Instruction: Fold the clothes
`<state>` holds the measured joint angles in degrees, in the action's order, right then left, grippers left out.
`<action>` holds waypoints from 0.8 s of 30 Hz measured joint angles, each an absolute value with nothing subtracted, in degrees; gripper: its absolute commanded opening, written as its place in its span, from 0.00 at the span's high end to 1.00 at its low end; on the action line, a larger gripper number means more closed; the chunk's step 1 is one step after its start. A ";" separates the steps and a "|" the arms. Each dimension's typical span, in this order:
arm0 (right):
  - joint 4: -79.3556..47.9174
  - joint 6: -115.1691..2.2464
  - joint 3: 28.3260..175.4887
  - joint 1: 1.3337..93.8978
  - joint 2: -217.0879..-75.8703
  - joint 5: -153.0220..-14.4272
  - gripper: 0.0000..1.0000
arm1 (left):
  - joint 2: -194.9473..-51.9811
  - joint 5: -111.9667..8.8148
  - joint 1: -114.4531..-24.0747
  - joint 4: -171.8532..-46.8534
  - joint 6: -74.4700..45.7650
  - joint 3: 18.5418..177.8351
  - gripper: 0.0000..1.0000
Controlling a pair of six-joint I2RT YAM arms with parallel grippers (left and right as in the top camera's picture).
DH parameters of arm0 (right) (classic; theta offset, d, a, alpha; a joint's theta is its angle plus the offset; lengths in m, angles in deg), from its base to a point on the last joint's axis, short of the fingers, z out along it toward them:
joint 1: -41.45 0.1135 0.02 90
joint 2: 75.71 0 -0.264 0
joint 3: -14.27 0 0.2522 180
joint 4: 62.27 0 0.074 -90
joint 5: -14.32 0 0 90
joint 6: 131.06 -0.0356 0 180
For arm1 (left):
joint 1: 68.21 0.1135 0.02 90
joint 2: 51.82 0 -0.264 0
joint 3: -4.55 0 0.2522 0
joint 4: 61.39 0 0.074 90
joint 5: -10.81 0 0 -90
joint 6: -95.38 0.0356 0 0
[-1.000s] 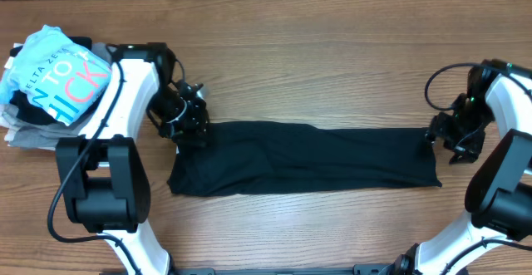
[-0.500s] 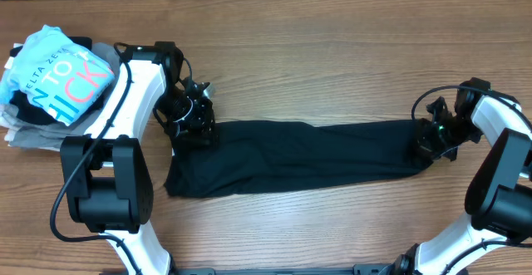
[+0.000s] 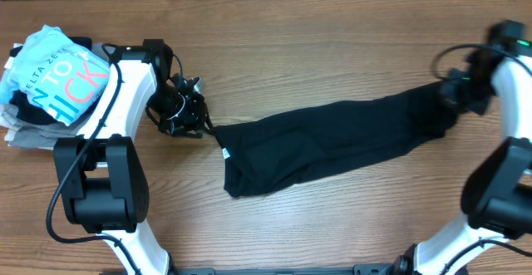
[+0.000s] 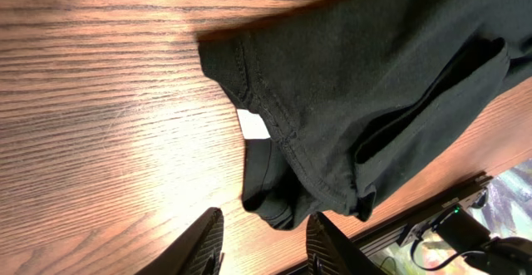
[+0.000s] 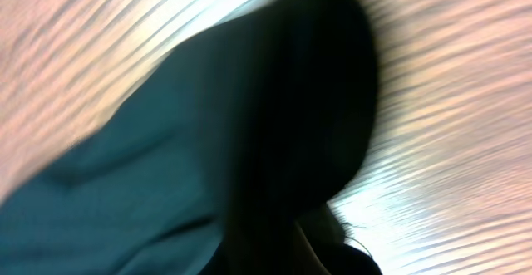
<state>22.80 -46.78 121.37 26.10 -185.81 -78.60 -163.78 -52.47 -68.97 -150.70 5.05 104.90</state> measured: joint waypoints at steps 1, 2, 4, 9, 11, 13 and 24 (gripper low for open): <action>23.15 -46.71 121.41 28.00 -185.81 -78.64 0.96 | -163.78 -52.47 -68.97 -150.52 4.85 104.90 0.62; 24.16 -46.54 121.41 30.40 -185.81 -78.40 0.96 | -163.78 -52.47 -68.97 -150.48 4.81 104.90 0.61; 26.24 -46.23 121.44 36.70 -185.81 -78.42 0.96 | -163.78 -52.47 -68.97 -150.48 4.39 104.90 0.61; 29.36 -45.90 121.35 45.31 -185.81 -78.38 0.96 | -163.78 -52.47 -68.97 -150.30 4.00 104.90 0.62; 29.64 -45.90 120.67 47.69 -185.81 -78.40 0.96 | -163.78 -52.47 -68.97 -150.30 4.00 104.90 0.62; 29.84 -45.93 118.79 49.57 -185.81 -78.42 0.96 | -163.78 -52.47 -68.97 -150.30 4.00 104.90 0.62; 27.59 -45.80 113.33 55.34 -185.81 -79.87 0.80 | -163.78 -52.47 -68.97 -150.32 3.97 104.90 0.61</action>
<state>27.59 -45.80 113.33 55.34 -185.81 -79.87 -163.78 -52.47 -68.97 -150.32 3.97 104.90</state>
